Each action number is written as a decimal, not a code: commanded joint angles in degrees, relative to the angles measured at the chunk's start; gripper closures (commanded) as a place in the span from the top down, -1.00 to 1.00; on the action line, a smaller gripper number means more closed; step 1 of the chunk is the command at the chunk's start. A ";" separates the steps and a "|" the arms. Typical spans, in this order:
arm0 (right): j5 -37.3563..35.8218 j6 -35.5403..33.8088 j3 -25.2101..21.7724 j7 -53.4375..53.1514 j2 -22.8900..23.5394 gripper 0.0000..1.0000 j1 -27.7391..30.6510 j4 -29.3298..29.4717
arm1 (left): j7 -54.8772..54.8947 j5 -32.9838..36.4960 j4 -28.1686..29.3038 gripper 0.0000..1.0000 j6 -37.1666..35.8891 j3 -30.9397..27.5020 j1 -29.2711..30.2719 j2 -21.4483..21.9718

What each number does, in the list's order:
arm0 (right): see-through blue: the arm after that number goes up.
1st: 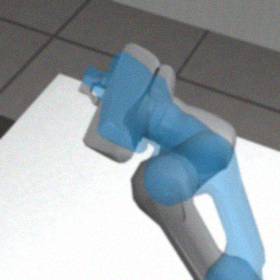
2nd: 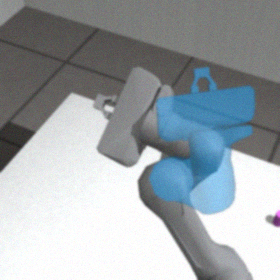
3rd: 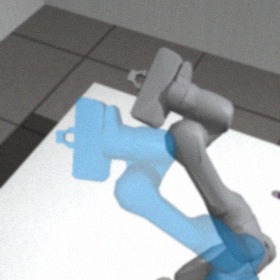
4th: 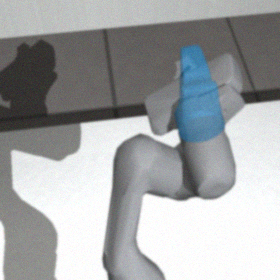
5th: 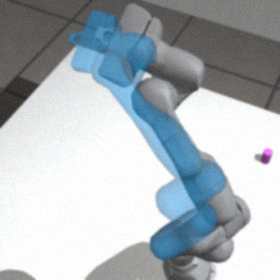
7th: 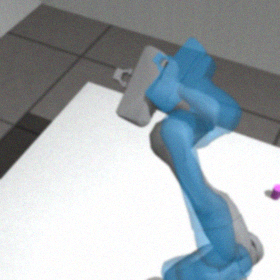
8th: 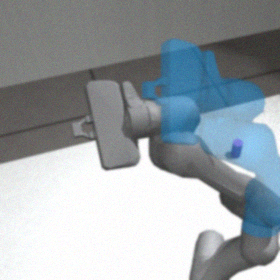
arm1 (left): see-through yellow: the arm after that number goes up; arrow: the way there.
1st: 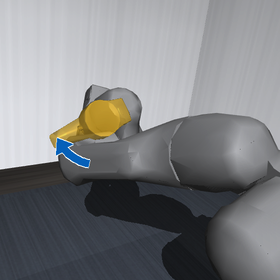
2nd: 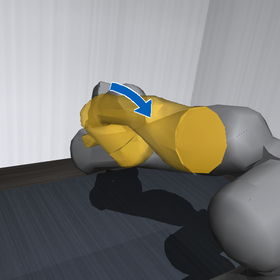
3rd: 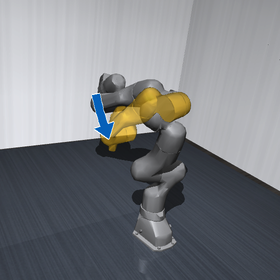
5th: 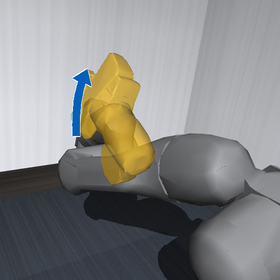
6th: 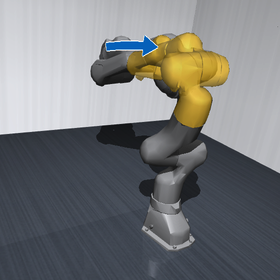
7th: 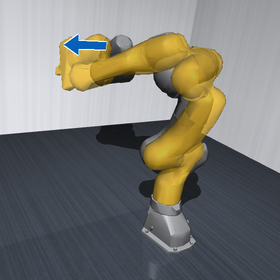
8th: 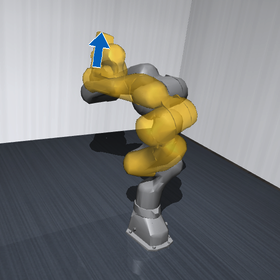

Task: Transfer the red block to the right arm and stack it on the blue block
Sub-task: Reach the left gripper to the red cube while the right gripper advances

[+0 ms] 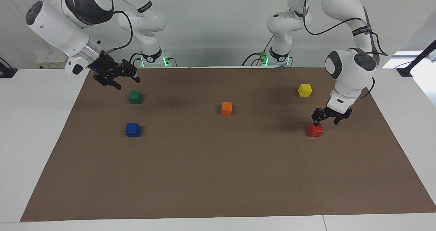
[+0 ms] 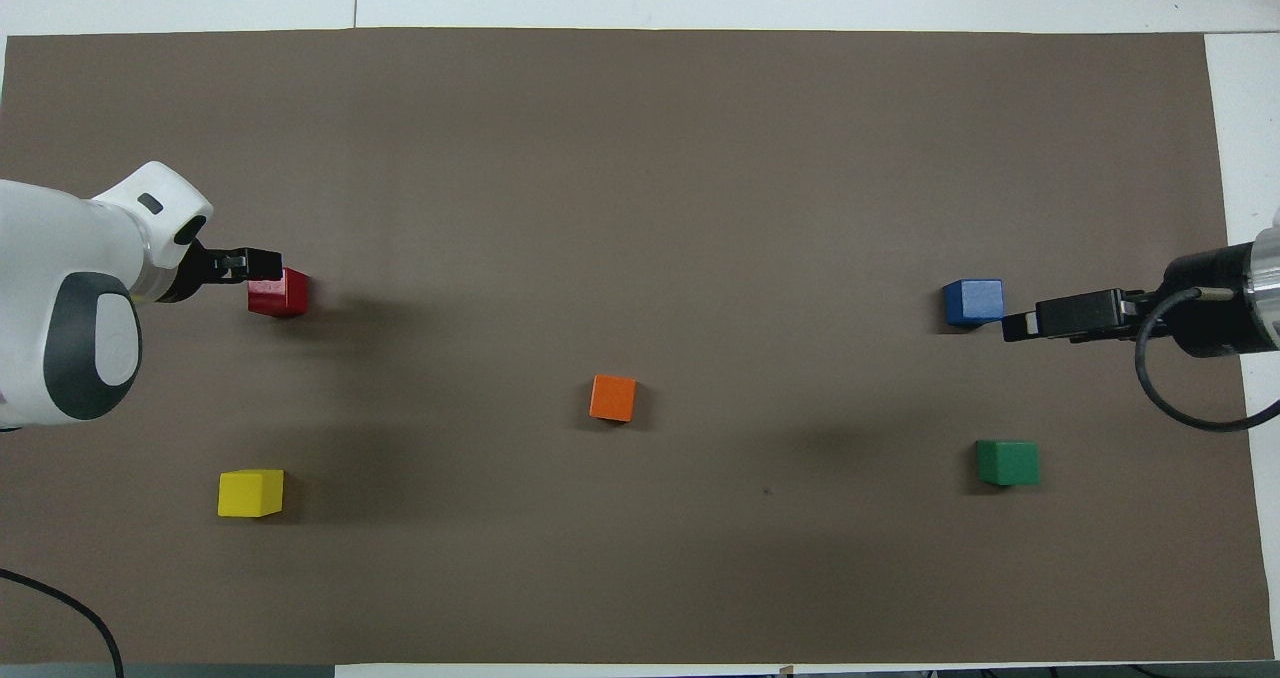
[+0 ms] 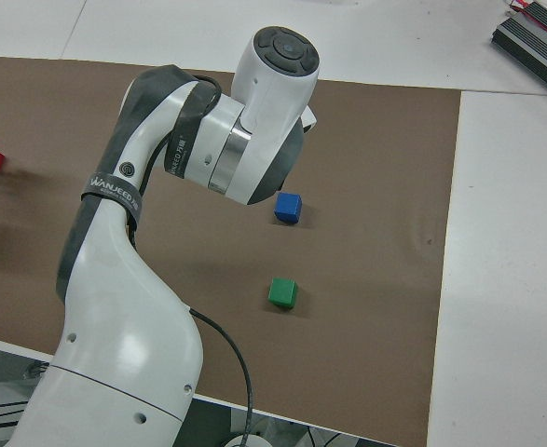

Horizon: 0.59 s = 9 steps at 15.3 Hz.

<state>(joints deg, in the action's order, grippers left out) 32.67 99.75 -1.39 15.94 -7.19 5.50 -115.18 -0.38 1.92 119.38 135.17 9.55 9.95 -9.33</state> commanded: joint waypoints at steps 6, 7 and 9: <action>36.02 -2.52 0.51 20.61 4.11 1.00 3.91 -10.23 | -1.20 -0.51 4.01 1.00 3.86 0.12 -0.19 -0.52; 39.89 -5.15 0.51 21.06 4.99 1.00 3.82 -11.03 | -1.20 -0.51 4.97 1.00 5.26 0.12 -0.19 -0.60; 43.87 -8.24 0.60 21.24 5.35 1.00 3.03 -11.56 | -1.29 -0.51 6.74 1.00 7.64 0.12 -0.54 -0.69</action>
<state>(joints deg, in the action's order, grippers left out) 72.18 93.94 -1.20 35.56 -1.64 8.55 -125.23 -0.98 1.92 123.15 139.25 9.72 9.92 -10.59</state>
